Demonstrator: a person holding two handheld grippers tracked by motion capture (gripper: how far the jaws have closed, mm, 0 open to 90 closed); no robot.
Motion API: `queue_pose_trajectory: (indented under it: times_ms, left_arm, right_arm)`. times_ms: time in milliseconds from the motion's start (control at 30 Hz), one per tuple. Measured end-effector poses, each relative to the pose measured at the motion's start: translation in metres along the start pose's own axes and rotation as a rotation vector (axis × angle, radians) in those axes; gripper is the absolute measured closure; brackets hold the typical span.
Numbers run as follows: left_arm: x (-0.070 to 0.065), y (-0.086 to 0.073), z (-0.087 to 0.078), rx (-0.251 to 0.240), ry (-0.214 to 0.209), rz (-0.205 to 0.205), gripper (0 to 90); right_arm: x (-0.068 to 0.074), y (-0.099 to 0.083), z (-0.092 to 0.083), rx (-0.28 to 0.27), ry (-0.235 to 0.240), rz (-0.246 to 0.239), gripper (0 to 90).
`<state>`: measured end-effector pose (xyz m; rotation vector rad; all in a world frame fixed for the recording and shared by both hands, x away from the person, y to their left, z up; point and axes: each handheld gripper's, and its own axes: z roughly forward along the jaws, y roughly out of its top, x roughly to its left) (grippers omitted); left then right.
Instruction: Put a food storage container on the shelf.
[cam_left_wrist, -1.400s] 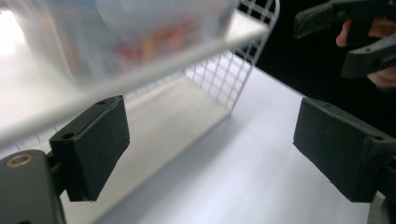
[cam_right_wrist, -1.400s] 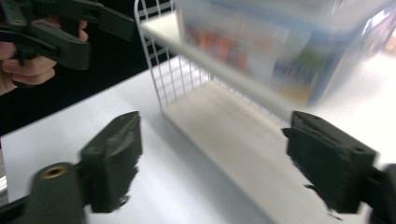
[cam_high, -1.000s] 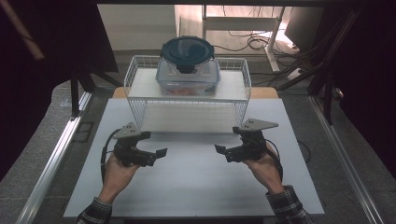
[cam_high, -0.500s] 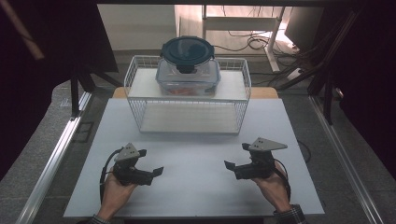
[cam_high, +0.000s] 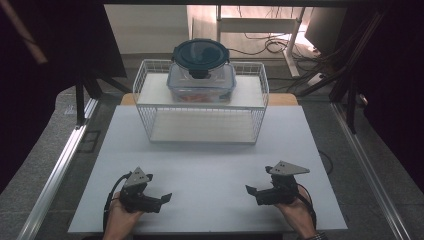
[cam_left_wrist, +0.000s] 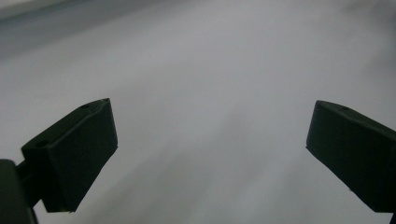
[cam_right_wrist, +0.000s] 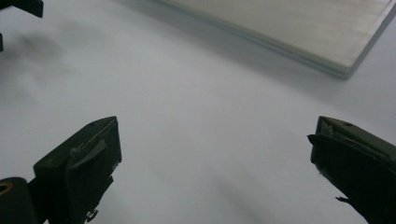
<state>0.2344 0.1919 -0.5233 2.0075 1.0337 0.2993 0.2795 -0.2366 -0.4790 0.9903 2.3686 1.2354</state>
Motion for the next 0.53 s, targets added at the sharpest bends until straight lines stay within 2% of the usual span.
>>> queue_pose_trajectory:
  times_ms: [100, 133, 200, 367, 533]
  left_arm:
    - [-0.003, -0.005, 0.008, 0.053, 0.002, -0.003, 1.6]
    - [-0.005, -0.006, 0.012, 0.084, 0.008, 0.006, 1.6]
    - [-0.008, -0.007, 0.017, 0.115, 0.008, 0.016, 1.5]
    - [-0.012, -0.008, 0.022, 0.149, 0.016, 0.049, 1.3]
    - [-0.009, -0.008, 0.022, 0.146, 0.016, 0.04, 1.3]
  right_arm:
    - [0.001, -0.009, 0.002, 0.025, -0.004, 0.001, 0.9]
    - [0.001, -0.012, 0.003, 0.036, -0.008, 0.0, 0.7]
    - [0.001, -0.018, 0.006, 0.065, -0.016, 0.0, 0.3]
    - [0.002, -0.028, 0.012, 0.123, -0.027, -0.009, 0.0]
    - [0.003, -0.029, 0.015, 0.147, -0.042, -0.028, 0.0]
